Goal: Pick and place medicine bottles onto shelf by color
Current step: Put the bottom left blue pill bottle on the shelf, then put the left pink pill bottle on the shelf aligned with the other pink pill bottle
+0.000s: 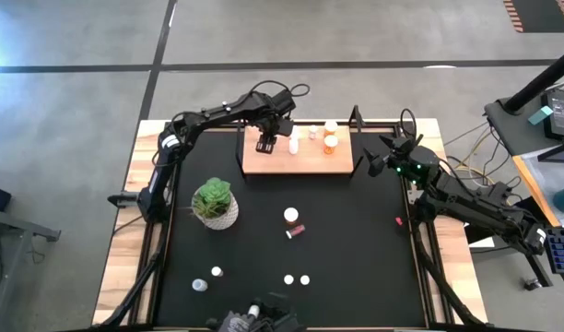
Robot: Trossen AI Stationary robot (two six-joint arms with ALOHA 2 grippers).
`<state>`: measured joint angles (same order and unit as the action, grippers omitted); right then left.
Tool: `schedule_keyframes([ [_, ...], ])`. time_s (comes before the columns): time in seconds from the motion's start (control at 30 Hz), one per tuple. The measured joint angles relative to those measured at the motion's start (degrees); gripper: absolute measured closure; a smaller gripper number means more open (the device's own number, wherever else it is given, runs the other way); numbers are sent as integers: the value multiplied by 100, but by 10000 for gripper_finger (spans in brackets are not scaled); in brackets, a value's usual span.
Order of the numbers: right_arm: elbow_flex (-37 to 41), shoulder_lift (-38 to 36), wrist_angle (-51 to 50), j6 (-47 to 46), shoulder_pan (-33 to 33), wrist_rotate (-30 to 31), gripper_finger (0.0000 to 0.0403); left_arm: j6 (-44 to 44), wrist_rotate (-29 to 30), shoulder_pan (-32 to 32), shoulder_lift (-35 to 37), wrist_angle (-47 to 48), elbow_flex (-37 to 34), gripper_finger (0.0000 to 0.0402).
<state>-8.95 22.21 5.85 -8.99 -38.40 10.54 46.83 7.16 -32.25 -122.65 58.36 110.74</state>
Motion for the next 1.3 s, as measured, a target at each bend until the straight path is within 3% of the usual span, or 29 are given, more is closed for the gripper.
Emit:
schedule_keyframes([
  [0.77, 0, -1, -2, 0, 0, -1, 23, -183, -124, 45, 476, -401, 76, 237],
  [1.07, 0, -1, -2, 0, -1, 1, 23, -1206, -358, 382, 745, -771, 68, 237],
  [1.3, 0, 1, -1, 0, -1, 1, 23, -2622, -358, 904, 927, -1048, 66, 237],
])
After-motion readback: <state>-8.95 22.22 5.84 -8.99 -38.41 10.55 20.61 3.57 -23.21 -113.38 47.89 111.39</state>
